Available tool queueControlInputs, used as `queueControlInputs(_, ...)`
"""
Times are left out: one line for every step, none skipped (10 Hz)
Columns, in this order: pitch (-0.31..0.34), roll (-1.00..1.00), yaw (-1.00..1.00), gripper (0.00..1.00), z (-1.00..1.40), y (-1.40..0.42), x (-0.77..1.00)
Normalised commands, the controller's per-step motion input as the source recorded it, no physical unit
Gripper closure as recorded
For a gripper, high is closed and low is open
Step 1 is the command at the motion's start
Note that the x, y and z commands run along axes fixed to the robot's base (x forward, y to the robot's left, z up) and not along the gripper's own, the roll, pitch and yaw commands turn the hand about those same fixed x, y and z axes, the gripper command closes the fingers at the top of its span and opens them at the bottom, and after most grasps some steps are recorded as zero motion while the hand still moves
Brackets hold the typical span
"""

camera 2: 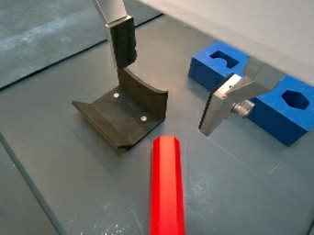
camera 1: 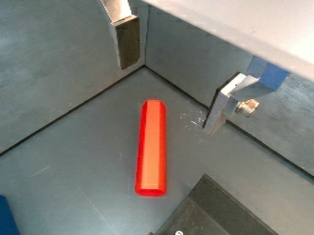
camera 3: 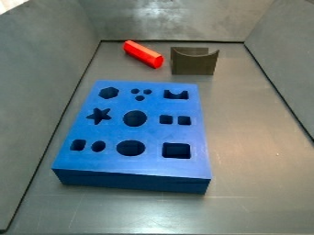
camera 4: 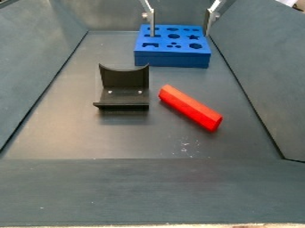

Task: Pick up the hexagon object. Move up. Place the hexagon object on the fixture. Regrasp the hexagon object. Move to above the board. Insert the hexagon object.
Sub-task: Pick up the hexagon object.

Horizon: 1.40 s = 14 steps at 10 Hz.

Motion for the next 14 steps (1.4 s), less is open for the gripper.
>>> queueControlInputs(-0.067,0.0,0.0,0.0,-0.02,-0.04,-0.01)
queueControlInputs(-0.259,-0.07,0.23,0.0,-0.37,0.41,-0.59)
queueControlInputs(-0.21,-0.11,0.91,0.0,-0.53,0.23,0.0)
queueControlInputs(-0.199,-0.12,1.0,0.0,-0.55,0.09,0.0)
queueControlInputs(-0.14,-0.12,1.0,0.0,-0.48,0.03,0.0)
queueControlInputs(-0.114,-0.12,1.0,0.0,-0.45,0.0,0.0)
queueControlInputs(-0.114,-0.12,1.0,0.0,-0.45,0.0,0.0)
queueControlInputs(-0.117,-0.12,1.0,0.0,-0.45,0.0,0.0)
queueControlInputs(-0.08,-0.1,1.0,0.0,-0.58,0.05,0.0)
queueControlInputs(-0.084,0.0,1.0,0.0,-0.86,0.07,-0.08)
queueControlInputs(-0.07,-0.09,0.34,0.0,-0.35,0.21,0.23)
queueControlInputs(0.0,0.0,0.0,0.0,-0.04,0.04,0.0)
queueControlInputs(-0.047,-0.01,0.0,0.0,-1.0,0.43,-0.21)
queueControlInputs(0.0,0.0,0.0,0.0,-1.0,0.55,-0.2)
